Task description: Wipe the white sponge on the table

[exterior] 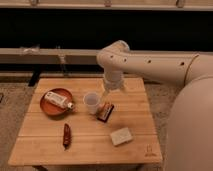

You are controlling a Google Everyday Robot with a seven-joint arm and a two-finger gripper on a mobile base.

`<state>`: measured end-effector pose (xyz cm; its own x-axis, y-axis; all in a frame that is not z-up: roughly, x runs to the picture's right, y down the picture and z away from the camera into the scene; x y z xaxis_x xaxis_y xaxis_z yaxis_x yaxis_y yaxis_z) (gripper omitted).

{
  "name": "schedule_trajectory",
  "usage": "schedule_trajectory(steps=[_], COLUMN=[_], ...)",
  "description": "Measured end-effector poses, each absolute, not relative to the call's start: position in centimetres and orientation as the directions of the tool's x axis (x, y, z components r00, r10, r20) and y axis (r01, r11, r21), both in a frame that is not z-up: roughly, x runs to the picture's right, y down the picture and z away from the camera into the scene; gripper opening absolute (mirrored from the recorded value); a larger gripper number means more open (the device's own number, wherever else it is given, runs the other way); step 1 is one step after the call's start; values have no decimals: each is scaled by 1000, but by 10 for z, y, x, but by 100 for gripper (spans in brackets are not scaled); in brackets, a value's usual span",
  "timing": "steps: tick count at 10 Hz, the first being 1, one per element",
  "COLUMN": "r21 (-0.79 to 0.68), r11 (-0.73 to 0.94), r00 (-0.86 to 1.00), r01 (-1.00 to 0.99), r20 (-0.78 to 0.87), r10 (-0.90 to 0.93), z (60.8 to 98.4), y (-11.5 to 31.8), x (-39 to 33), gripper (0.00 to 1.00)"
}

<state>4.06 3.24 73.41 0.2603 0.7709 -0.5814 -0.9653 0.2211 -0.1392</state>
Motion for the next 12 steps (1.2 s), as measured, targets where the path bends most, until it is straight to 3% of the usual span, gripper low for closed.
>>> schedule_trajectory(steps=[6, 12], r21=[-99, 30], r11=[170, -31], r00=[196, -44], r01=[-980, -999], r20=[-602, -689], r10=[775, 724], z=[730, 719], y=[52, 166], x=[58, 88], gripper=[80, 80])
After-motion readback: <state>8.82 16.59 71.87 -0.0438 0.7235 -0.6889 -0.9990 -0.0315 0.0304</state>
